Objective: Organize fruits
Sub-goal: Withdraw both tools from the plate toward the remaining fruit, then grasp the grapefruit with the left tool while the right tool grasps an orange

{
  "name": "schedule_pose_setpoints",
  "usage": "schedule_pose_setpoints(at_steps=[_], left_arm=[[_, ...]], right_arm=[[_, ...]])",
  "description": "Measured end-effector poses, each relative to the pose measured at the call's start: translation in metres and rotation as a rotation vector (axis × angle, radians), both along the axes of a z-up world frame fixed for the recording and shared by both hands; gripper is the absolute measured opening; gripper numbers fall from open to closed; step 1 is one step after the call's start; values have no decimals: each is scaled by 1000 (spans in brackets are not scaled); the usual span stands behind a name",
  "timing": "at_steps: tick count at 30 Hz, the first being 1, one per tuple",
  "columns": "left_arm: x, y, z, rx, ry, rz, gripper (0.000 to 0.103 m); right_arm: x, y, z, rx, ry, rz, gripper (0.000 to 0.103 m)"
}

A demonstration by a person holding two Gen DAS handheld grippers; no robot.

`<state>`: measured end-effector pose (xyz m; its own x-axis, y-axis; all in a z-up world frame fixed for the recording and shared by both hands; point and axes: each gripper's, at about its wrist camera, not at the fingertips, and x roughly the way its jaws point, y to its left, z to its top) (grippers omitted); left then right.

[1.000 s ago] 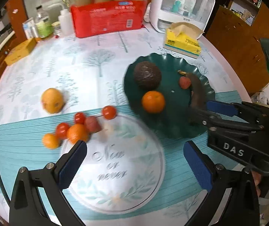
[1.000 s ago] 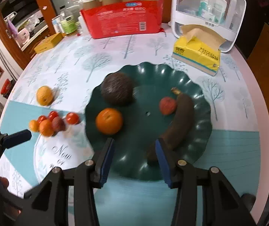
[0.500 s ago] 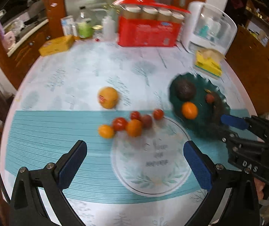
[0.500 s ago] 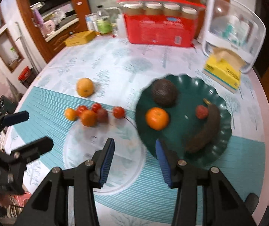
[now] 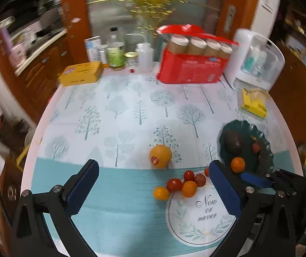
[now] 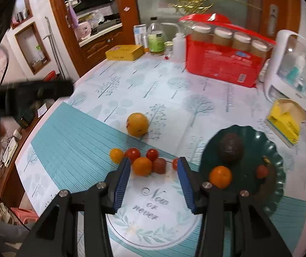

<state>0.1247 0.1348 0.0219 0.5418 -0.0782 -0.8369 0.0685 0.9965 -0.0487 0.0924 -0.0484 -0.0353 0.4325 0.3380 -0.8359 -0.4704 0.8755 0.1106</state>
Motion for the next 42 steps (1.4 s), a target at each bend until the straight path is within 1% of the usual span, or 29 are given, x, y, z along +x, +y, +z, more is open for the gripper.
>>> schedule_pose_setpoints(at_steps=[3, 6, 8, 10, 14, 17, 22, 23, 24, 25, 27, 28, 30, 31, 33, 36, 38, 42], left_arm=[[19, -2, -16, 78, 11, -78, 102], [37, 1, -40, 120, 45, -152, 102], [47, 3, -57, 117, 75, -203, 102], [61, 5, -80, 104, 124, -257, 102], [78, 3, -114, 78, 192, -321, 102], [86, -2, -133, 62, 224, -359, 101], [101, -19, -158, 58, 268, -424, 93], [103, -22, -162, 57, 274, -432, 89], [107, -25, -167, 53, 283, -441, 83], [109, -26, -170, 49, 290, -446, 80], [113, -28, -176, 43, 304, -450, 67], [115, -30, -180, 40, 313, -451, 64], [116, -31, -186, 21, 333, -457, 52], [116, -32, -188, 8, 336, -461, 49], [114, -32, -188, 7, 317, -459, 49], [111, -31, -187, 5, 298, -443, 48], [108, -29, -187, -4, 292, -420, 47], [101, -24, -184, -15, 289, -336, 47]], right_arm=[[3, 15, -20, -9, -10, 67, 46], [8, 26, -44, -54, -5, 128, 46], [9, 32, -58, -73, 3, 160, 46], [11, 38, -71, -94, 9, 189, 46], [16, 47, -92, -131, 21, 231, 46], [18, 52, -103, -161, 16, 264, 46], [14, 61, -110, -201, -59, 330, 46], [13, 63, -111, -209, -69, 342, 46], [11, 66, -112, -220, -83, 353, 46], [9, 67, -113, -230, -101, 364, 46], [5, 69, -115, -260, -141, 374, 43], [0, 72, -117, -278, -166, 378, 39], [-5, 72, -117, -292, -193, 390, 38], [-8, 72, -117, -301, -207, 392, 38], [-14, 74, -117, -319, -233, 395, 37], [-19, 72, -115, -311, -228, 386, 37], [-22, 69, -112, -291, -217, 370, 37], [-27, 64, -103, -265, -212, 338, 36]])
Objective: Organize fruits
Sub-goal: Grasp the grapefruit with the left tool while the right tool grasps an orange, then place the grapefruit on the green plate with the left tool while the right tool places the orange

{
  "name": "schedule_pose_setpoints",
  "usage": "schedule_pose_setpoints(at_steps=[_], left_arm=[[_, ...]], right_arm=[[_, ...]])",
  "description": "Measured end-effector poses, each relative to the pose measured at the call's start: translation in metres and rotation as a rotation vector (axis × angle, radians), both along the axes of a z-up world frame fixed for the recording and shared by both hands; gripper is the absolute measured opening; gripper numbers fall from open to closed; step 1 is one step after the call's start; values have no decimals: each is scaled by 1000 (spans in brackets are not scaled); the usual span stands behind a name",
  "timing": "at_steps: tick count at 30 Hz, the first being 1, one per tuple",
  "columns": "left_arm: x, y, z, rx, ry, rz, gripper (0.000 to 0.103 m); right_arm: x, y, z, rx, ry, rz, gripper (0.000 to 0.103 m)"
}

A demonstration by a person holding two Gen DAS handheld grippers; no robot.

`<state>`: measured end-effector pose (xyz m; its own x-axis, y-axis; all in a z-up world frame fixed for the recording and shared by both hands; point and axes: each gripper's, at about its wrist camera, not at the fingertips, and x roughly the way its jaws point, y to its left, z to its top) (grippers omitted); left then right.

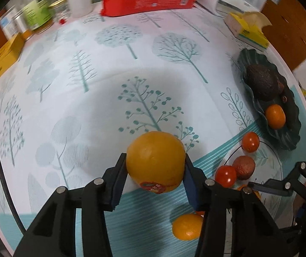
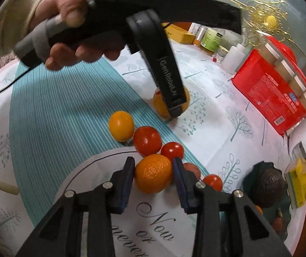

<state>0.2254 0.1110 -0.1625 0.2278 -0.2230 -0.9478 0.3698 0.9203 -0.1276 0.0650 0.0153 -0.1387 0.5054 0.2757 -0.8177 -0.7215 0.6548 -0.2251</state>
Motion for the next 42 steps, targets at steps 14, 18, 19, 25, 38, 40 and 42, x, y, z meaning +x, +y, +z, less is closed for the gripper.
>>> schedule_pose_setpoints(at_steps=[14, 18, 19, 25, 38, 40, 42], left_arm=[[-91, -11, 61, -16, -80, 121, 47], [-122, -31, 74, -23, -87, 106, 47], [-129, -35, 77, -28, -88, 105, 47], [-155, -70, 96, -56, -106, 70, 47], [-142, -163, 147, -96, -181, -48, 47], [-130, -175, 156, -88, -189, -63, 47], [-117, -186, 166, -73, -210, -79, 47]], right_arm=[[-27, -28, 36, 74, -20, -71, 36], [-41, -41, 45, 103, -7, -101, 36], [-45, -46, 48, 115, 1, -112, 36], [-73, -77, 67, 151, 3, -168, 36], [-68, -170, 122, 264, -70, -419, 36], [-59, -187, 129, 292, -72, -466, 36], [-50, -198, 134, 309, -78, -497, 36]])
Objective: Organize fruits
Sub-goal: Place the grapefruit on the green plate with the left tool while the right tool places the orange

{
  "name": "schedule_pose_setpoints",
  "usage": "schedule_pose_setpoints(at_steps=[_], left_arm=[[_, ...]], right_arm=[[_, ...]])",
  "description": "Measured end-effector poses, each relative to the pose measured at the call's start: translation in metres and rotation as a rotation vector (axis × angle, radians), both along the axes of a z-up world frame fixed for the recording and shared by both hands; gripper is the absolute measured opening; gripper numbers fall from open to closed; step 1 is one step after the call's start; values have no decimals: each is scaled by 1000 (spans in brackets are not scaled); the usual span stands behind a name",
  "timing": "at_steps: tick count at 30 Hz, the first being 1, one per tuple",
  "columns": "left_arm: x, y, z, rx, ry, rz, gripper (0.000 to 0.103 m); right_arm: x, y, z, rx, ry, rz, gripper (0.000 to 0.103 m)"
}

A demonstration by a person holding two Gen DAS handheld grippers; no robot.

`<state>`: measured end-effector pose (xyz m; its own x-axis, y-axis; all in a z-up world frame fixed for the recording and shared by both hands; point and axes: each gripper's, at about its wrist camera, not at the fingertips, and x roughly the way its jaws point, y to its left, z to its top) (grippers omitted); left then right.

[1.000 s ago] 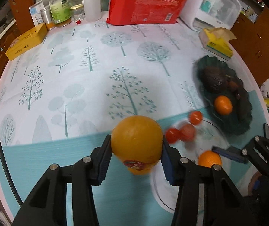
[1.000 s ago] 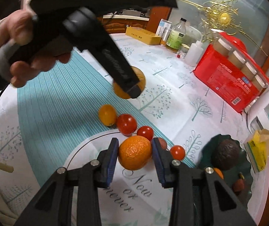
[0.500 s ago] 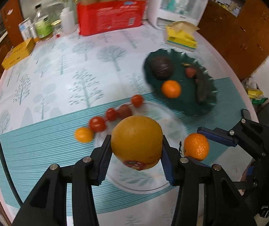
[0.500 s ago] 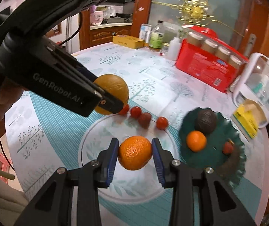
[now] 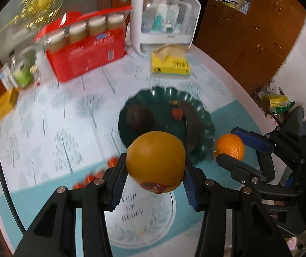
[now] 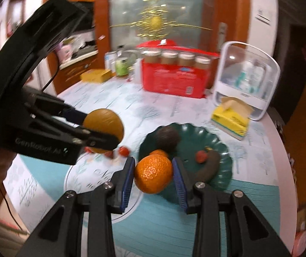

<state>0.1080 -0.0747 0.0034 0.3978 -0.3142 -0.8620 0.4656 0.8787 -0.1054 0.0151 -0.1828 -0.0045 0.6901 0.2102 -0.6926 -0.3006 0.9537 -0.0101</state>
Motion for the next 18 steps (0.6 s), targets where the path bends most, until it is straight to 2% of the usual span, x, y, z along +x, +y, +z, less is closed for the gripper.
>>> schedule_pose_setpoints(at_steps=[5, 8, 10, 15, 18], left_arm=[[43, -30, 21, 38, -79, -46, 47], [72, -43, 15, 61, -86, -55, 47], [87, -50, 2, 73, -66, -56, 47], [119, -65, -59, 95, 45, -58, 47], [131, -71, -82, 65, 74, -53, 47]], right_arm=[[35, -21, 9, -37, -25, -83, 36], [60, -32, 6, -61, -31, -141, 36], [74, -40, -3, -57, -7, -178, 36], [98, -47, -53, -48, 110, -196, 36], [101, -45, -77, -49, 157, -180, 36]])
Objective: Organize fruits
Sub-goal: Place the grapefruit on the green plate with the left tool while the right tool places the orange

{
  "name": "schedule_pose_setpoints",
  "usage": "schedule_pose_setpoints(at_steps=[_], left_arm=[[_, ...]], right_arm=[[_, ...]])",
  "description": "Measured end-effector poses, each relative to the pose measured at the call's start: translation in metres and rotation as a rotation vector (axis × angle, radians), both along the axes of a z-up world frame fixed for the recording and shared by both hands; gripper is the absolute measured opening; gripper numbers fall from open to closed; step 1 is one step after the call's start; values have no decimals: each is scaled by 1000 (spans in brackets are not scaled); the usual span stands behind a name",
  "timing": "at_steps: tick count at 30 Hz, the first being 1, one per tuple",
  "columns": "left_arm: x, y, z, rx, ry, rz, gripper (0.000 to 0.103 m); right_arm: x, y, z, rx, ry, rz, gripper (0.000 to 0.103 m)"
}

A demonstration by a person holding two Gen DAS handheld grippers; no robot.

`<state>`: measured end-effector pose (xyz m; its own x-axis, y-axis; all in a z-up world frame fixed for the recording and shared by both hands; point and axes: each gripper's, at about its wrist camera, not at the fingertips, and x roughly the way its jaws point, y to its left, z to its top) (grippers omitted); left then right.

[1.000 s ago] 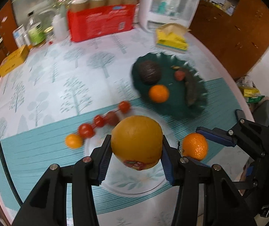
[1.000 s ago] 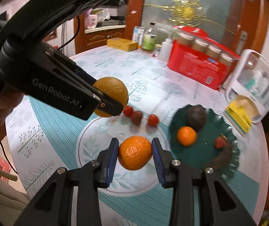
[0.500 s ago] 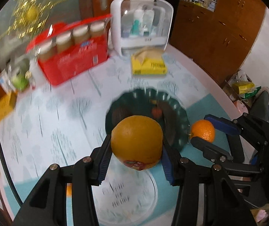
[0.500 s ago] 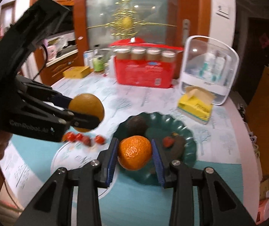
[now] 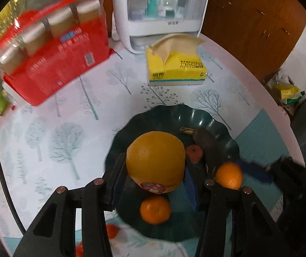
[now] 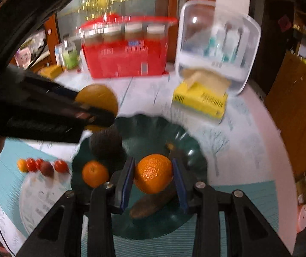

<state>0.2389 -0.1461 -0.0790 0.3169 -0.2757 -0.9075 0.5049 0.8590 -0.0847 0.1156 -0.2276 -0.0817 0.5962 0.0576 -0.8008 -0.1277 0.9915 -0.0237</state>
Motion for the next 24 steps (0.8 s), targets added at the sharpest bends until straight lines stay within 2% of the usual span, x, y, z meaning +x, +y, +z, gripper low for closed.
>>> schedule_pose_setpoints(at_steps=[6, 10, 12, 15, 24], left_arm=[[14, -13, -37, -22, 54, -3, 47], [13, -22, -46, -20, 41, -24, 48], [13, -24, -48, -34, 43, -36, 57], [13, -23, -44, -80, 55, -35, 76], [4, -12, -29, -114, 35, -18, 78]], right_arm=[[5, 3, -35, 14, 50, 6, 37], [8, 2, -39, 35, 25, -4, 38], [10, 1, -41, 60, 30, -4, 40], [14, 0, -45, 94, 61, -3, 43], [12, 0, -43, 97, 50, -13, 44]])
